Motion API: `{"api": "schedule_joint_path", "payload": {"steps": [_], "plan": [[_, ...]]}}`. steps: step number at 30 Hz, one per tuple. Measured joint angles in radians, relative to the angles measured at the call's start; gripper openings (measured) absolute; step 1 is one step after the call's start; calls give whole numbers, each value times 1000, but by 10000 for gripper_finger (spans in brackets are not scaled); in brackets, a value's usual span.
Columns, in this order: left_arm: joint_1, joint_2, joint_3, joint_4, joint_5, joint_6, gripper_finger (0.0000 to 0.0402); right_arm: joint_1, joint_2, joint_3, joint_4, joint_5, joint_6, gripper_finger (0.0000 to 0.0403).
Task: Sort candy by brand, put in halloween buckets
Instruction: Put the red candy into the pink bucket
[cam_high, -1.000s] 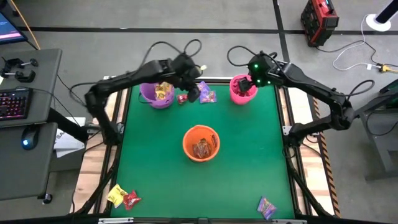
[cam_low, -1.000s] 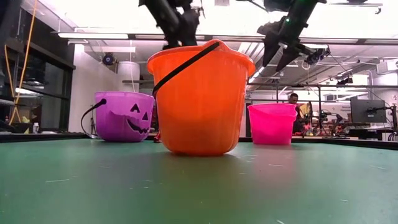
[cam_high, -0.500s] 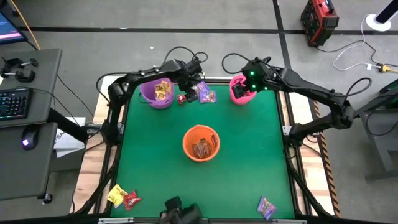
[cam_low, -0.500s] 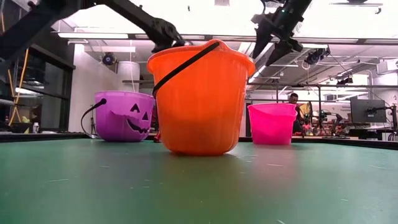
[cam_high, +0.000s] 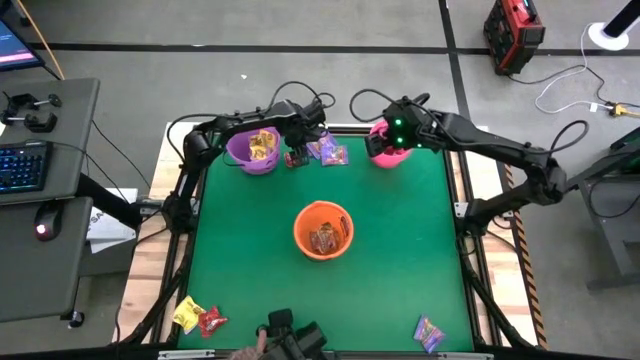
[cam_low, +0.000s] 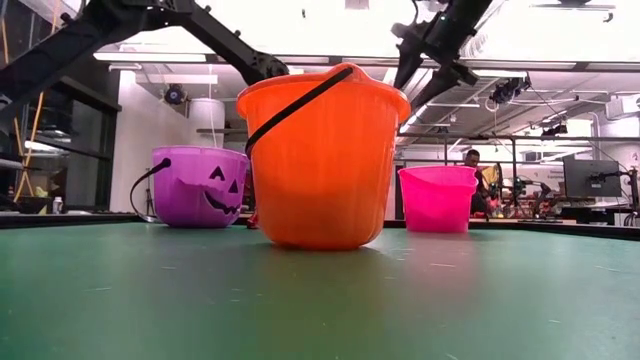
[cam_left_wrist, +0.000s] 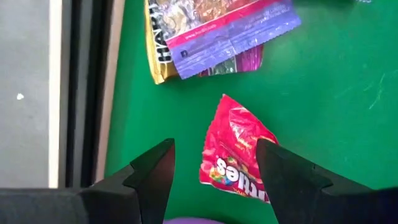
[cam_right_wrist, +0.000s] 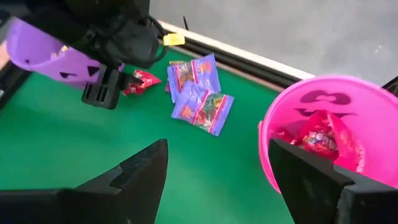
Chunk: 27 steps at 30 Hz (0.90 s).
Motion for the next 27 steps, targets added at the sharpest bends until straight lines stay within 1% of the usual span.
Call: {"api": "schedule_joint_path", "payload": {"steps": [4,8,10,17,22,27], "plan": [[0,10,0,-13,7,-2,213,12,40,0,0,-9,2,271],[0,8,0,-19,35,-25,213,30,69,0,-1,-11,1,271],[0,6,6,-37,47,-36,213,36,71,0,-1,-11,-2,271],[0,3,93,-114,67,-35,213,35,68,0,5,-10,-24,271],[0,9,97,-146,73,-10,213,35,67,0,6,-10,-26,271],[-4,45,96,-171,88,-11,213,35,67,0,6,-10,-26,271]]}}
